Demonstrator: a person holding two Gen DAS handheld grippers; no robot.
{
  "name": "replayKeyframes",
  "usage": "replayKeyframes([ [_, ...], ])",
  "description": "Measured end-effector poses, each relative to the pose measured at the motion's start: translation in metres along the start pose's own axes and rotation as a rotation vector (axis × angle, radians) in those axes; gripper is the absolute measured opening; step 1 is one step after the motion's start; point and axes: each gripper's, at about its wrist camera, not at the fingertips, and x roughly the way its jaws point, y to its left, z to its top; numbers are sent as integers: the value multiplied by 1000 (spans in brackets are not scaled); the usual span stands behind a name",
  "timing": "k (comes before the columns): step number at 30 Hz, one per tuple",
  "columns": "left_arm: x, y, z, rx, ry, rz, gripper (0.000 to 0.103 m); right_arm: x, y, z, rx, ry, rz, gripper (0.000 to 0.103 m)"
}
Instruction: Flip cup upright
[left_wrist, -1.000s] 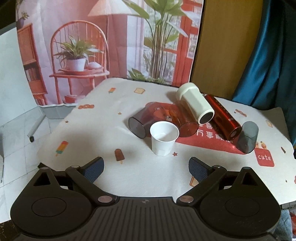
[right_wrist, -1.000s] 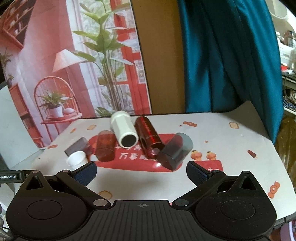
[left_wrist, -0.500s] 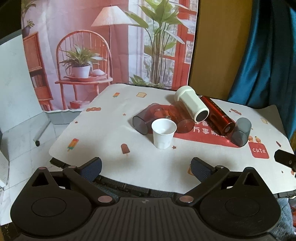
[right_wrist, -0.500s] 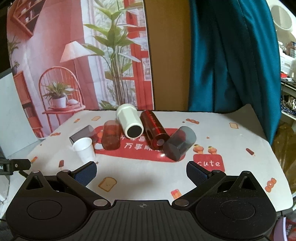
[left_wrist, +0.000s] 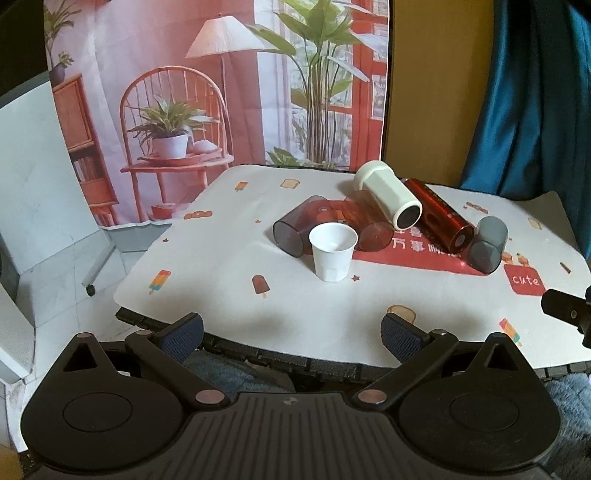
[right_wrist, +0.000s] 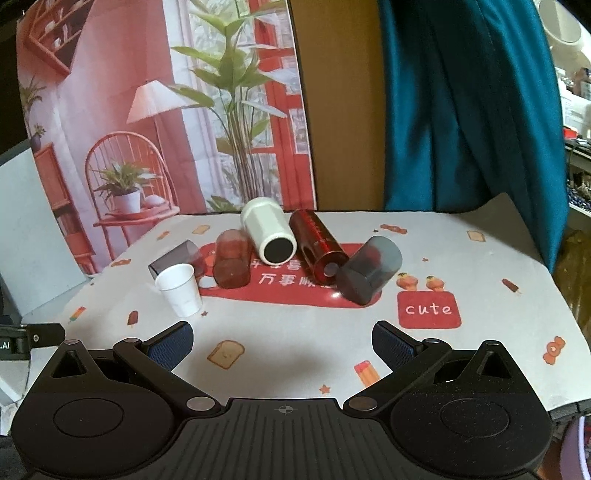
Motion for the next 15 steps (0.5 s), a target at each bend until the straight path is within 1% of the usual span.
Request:
replayKeyframes([
  [4,0,2,-2,-9,7,-2,103,2,-1,0,0,9,-47,103],
  [7,0,3,-1,-15,5,-7,103,3,-3,-1,12,11,-49,103],
  [9,1,0,-1,-2,13,-10,103,3,-5,-1,14,11,-51,103],
  [15,-1,-1,-1,17,8,5,103,4,-5,-1,17,12,-51,103],
])
